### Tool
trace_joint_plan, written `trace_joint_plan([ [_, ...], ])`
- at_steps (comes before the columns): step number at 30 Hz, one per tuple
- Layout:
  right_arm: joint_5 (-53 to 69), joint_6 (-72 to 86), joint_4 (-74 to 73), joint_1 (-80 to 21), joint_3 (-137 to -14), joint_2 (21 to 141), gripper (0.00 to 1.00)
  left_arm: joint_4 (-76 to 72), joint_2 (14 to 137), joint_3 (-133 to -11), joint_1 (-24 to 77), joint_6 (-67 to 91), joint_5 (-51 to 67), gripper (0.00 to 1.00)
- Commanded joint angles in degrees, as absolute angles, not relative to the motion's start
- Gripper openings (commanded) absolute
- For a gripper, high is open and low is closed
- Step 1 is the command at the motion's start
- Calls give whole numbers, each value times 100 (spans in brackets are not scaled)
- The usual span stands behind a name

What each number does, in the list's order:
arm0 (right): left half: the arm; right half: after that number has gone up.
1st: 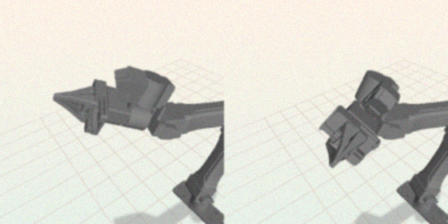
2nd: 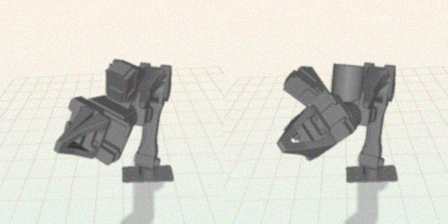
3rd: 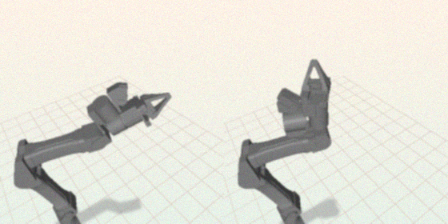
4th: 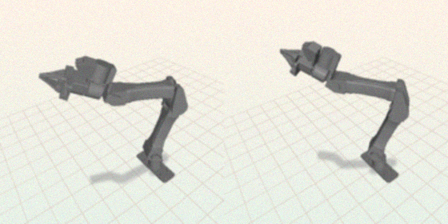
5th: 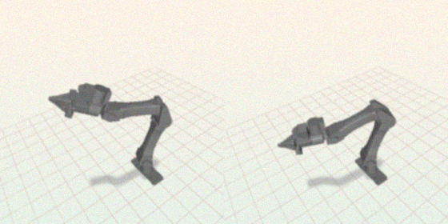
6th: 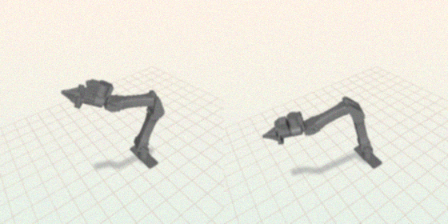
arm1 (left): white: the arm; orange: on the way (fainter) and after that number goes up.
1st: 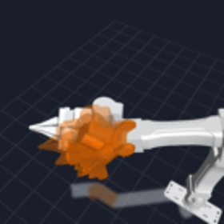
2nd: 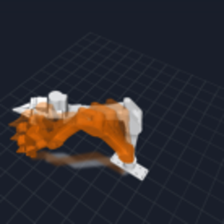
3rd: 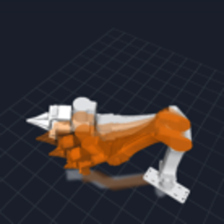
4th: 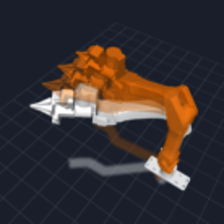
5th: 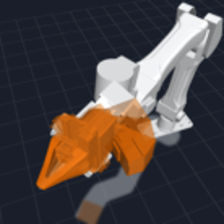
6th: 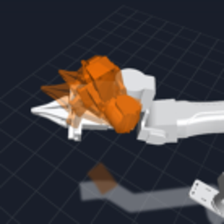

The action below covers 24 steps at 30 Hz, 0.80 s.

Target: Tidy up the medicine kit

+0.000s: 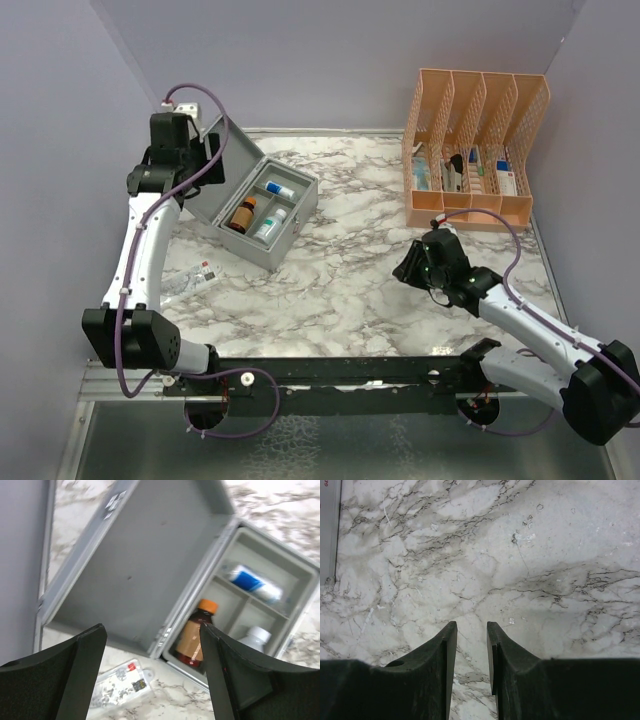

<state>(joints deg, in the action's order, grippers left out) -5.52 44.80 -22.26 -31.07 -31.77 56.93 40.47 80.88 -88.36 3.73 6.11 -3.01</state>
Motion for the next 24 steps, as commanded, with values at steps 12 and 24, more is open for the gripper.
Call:
trace_joint_plan([
  [12, -368, 4602, -2052, -3129, -3319, 5748, 31, 3496, 7904, -8629, -1373, 1569, -166, 69],
  [24, -323, 4639, -1941, -3129, -3151, 5722, 31, 3337, 8699, -8961, -1793, 1565, 1182, 84],
])
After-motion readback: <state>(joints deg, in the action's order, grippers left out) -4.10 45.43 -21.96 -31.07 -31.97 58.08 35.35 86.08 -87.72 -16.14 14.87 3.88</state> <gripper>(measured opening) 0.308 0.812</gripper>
